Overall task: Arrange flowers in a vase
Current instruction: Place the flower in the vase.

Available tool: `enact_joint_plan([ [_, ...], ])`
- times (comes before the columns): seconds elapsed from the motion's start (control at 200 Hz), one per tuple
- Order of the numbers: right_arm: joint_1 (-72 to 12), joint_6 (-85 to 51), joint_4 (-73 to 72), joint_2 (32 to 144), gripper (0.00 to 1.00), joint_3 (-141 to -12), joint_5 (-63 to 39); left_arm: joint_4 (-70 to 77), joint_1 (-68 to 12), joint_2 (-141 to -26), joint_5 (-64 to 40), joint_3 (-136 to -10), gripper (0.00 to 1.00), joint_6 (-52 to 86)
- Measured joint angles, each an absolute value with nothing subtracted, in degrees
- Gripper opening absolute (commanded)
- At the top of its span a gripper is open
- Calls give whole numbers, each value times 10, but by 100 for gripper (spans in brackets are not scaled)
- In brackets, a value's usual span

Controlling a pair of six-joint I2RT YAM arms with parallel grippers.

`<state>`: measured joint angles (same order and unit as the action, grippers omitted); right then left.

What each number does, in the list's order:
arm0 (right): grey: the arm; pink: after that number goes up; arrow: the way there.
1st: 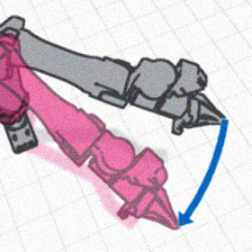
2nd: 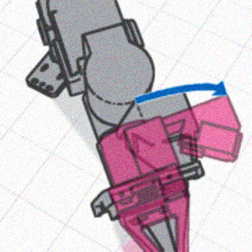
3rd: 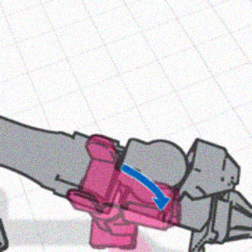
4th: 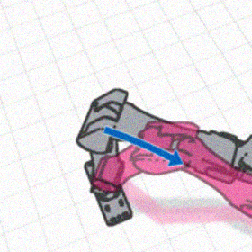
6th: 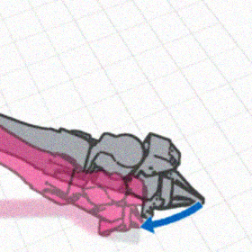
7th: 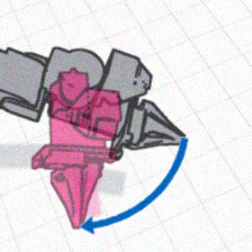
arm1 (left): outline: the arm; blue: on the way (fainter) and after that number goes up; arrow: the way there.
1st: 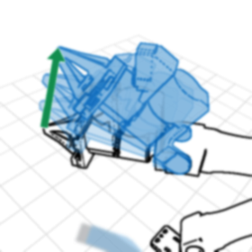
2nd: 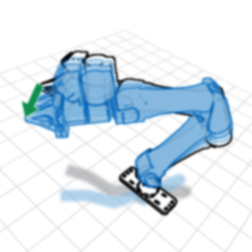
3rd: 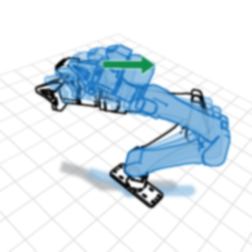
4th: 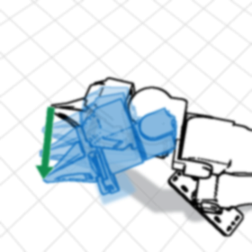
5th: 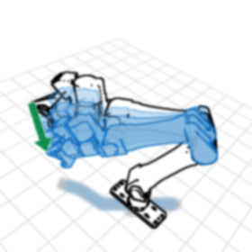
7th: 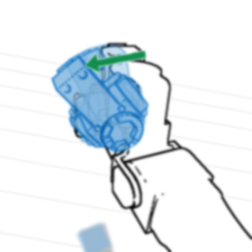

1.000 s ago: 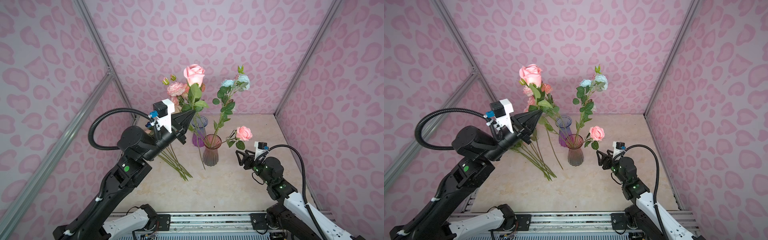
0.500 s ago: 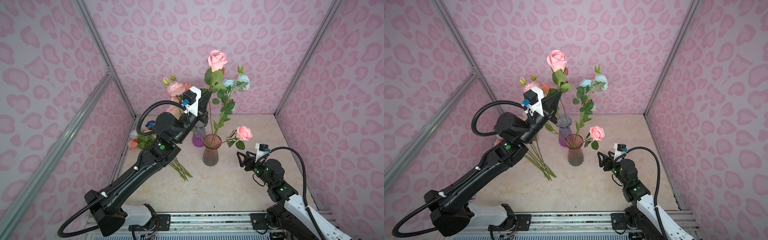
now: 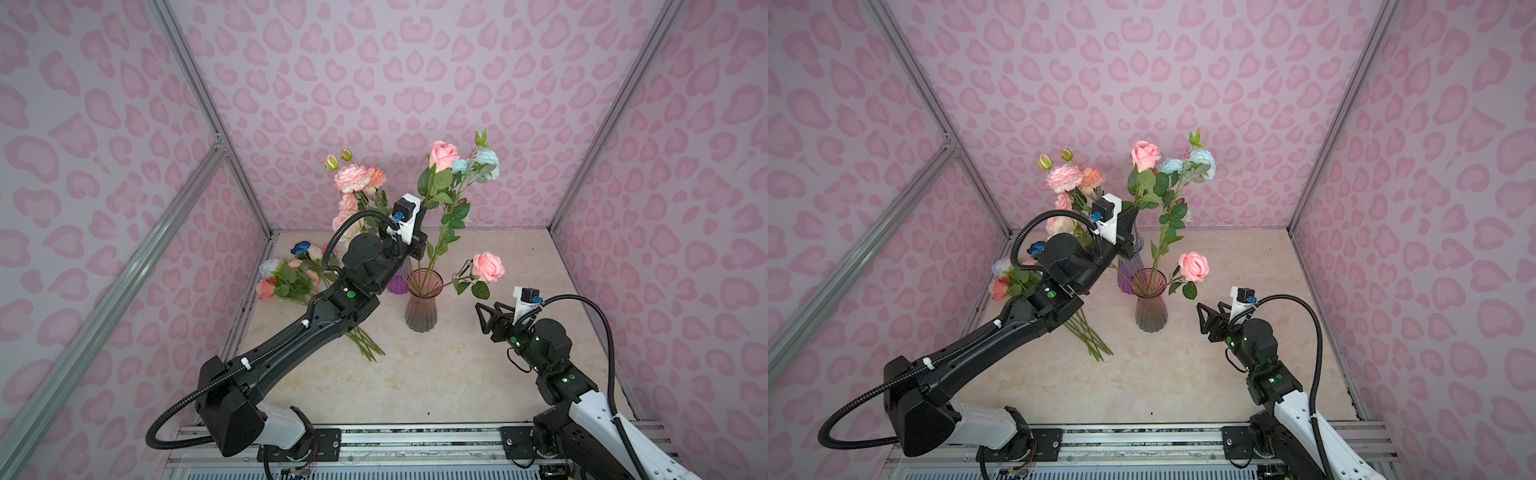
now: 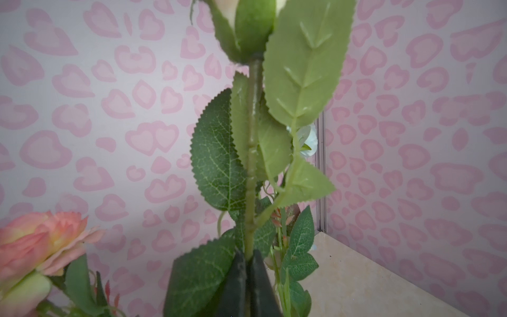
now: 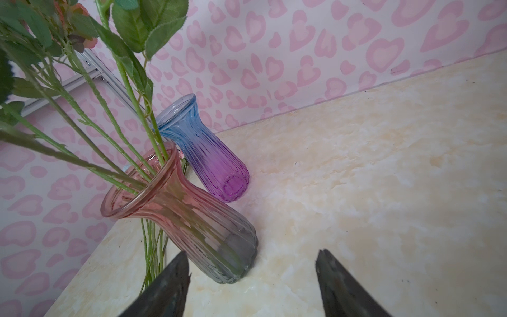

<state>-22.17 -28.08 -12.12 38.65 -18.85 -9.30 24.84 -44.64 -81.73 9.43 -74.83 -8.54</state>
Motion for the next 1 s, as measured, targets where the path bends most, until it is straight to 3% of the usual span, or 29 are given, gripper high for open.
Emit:
enact_joint_plan([
  [0.14, -222, -281, -121, 383, 74, -189, -93, 249, -446, -817, 94, -739, 20, -68],
  [0.32, -222, -281, -120, 384, 77, -189, -93, 246, -447, -811, 91, -726, 51, -54],
  [0.52, -222, -281, -121, 394, 79, -189, -95, 237, -448, -794, 77, -722, 53, -38],
  [0.73, -229, -274, -125, 402, 85, -188, -97, 222, -448, -754, 69, -722, 70, -27],
  [0.855, -276, -241, -133, 404, 97, -181, -78, 194, -449, -719, 74, -728, 70, -16],
  [1.0, -360, -180, -193, 402, 97, -137, -20, 166, -449, -661, 82, -724, 72, 3],
])
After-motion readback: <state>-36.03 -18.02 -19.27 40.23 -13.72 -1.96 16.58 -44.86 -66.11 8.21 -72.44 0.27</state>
